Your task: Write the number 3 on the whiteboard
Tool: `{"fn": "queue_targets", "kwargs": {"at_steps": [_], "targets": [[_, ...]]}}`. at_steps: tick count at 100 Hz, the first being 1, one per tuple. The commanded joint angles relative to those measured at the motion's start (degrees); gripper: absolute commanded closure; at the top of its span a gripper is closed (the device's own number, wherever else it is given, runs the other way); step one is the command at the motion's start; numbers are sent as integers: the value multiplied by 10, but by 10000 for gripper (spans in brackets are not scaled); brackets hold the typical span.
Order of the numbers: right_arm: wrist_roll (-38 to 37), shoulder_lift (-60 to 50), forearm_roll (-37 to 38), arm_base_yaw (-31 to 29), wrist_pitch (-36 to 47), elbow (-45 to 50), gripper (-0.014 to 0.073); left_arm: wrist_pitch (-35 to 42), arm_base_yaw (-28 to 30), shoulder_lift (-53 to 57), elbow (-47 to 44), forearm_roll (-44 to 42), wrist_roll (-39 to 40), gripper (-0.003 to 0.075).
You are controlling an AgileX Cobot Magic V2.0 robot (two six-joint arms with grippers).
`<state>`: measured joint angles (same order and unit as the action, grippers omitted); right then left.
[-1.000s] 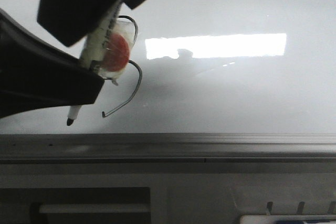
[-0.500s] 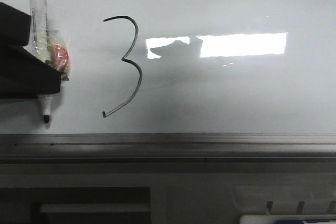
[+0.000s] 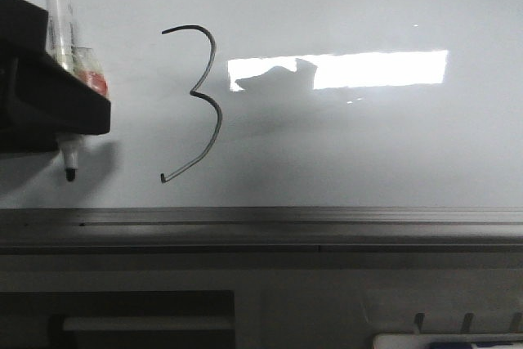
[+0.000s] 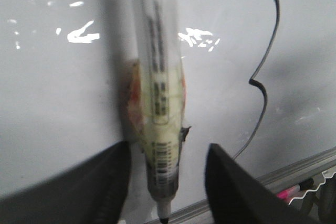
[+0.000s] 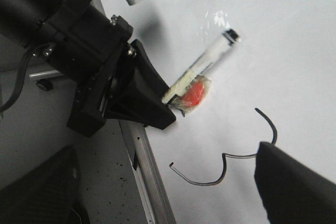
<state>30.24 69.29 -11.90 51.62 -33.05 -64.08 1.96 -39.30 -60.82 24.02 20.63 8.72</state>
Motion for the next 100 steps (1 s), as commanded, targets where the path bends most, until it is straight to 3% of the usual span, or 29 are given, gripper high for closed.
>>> {"fn": "queue_targets", "kwargs": {"at_steps": [1,20,25,33,43,45,59,86,100], "targets": [[-1,-17,1,-3,31,-19,-5,36,4,14,11,-5,3,190],[-4,-21,1,-3,8,-19,0,-8,4,84,11,-30,3,241],[-17,-23,1,-3,3,-19,44,-27,4,112,11,-44,3,281],[-27,-34,1,-3,4,-15,261,-48,4,160,11,-69,3,400],[-27,-62,1,-3,24,6,654,-56,4,233,10,-124,3,692],[-28,-67,1,-3,32,13,657,-56,4,248,10,-137,3,745],[-28,-132,1,-3,111,94,652,-54,4,352,-5,-194,1,741],[-28,-348,0,-2,405,367,652,-52,4,533,-93,-263,1,741],[-28,-460,0,-2,458,496,655,-52,4,592,-120,-300,1,741]]}}
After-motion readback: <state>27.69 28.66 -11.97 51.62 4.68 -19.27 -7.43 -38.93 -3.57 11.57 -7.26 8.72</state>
